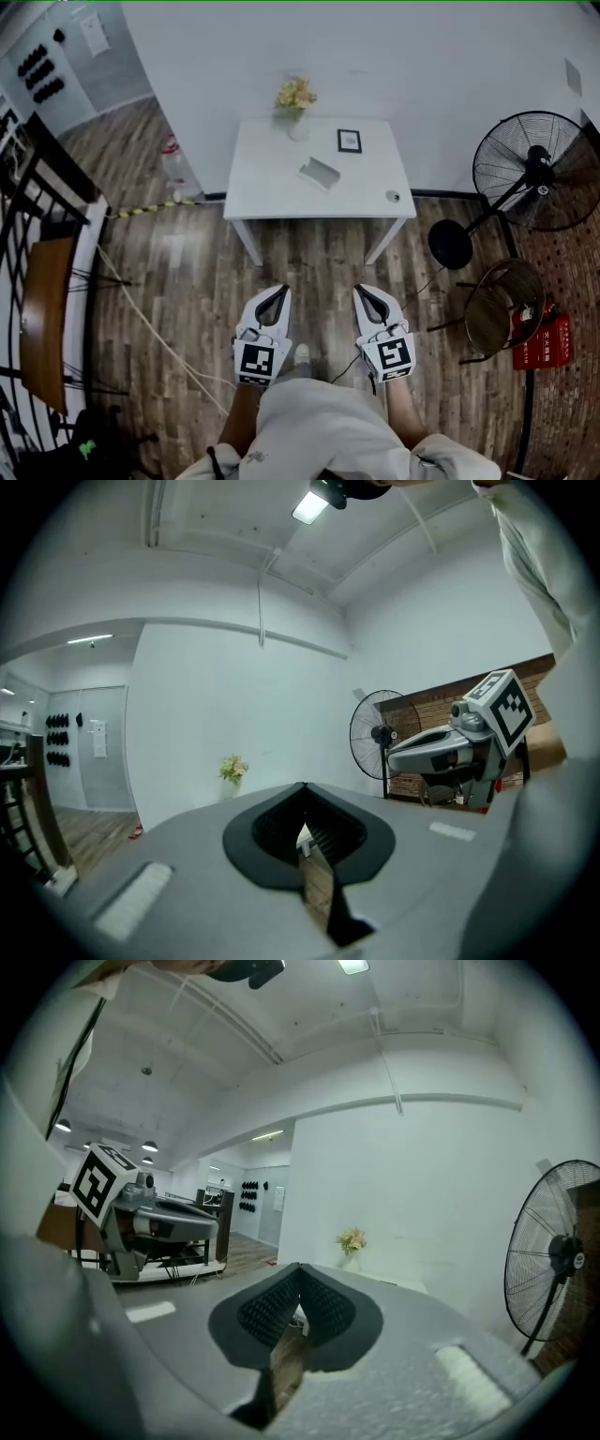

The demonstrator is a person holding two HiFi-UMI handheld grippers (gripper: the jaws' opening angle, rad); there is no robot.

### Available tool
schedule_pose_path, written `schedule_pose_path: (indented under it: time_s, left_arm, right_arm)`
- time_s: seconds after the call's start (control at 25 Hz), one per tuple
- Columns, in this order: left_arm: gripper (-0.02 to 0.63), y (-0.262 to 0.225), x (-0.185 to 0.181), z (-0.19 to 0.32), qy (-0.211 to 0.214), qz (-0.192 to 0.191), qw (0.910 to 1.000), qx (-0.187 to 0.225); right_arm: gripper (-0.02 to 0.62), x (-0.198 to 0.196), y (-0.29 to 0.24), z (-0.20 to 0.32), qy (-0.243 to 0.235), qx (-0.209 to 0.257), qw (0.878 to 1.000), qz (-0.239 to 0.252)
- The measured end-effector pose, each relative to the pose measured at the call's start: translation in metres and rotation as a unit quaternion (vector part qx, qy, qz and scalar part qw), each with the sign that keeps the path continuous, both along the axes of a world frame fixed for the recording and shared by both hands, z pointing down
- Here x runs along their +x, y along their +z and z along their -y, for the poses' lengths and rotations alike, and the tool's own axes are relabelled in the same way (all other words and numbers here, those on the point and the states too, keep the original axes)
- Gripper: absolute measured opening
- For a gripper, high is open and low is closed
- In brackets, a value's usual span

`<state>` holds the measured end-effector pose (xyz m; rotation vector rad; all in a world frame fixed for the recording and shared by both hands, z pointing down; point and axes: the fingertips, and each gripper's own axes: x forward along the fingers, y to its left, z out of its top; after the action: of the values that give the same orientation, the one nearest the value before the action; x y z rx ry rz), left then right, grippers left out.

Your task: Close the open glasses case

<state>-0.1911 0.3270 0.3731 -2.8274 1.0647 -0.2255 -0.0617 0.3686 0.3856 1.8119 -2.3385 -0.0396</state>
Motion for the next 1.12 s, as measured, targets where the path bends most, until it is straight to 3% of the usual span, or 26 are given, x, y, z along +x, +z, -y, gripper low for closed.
schedule_pose_path:
  time_s: [0.56,1.12]
  left_arm:
    - [0.02,0.002,0.009,0.073,0.029,-0.008,0.9995,-0.013]
    - [0.02,0.008,0.05,0.161,0.015,-0.004,0.9998,-0.012]
  right_arm:
    - [0.005,0.005,0.001,0.063,0.035,-0.012,0.999,-0.001]
    - [0.005,0.05,0.005,0.152,0.03,-0.013,0.999,0.0]
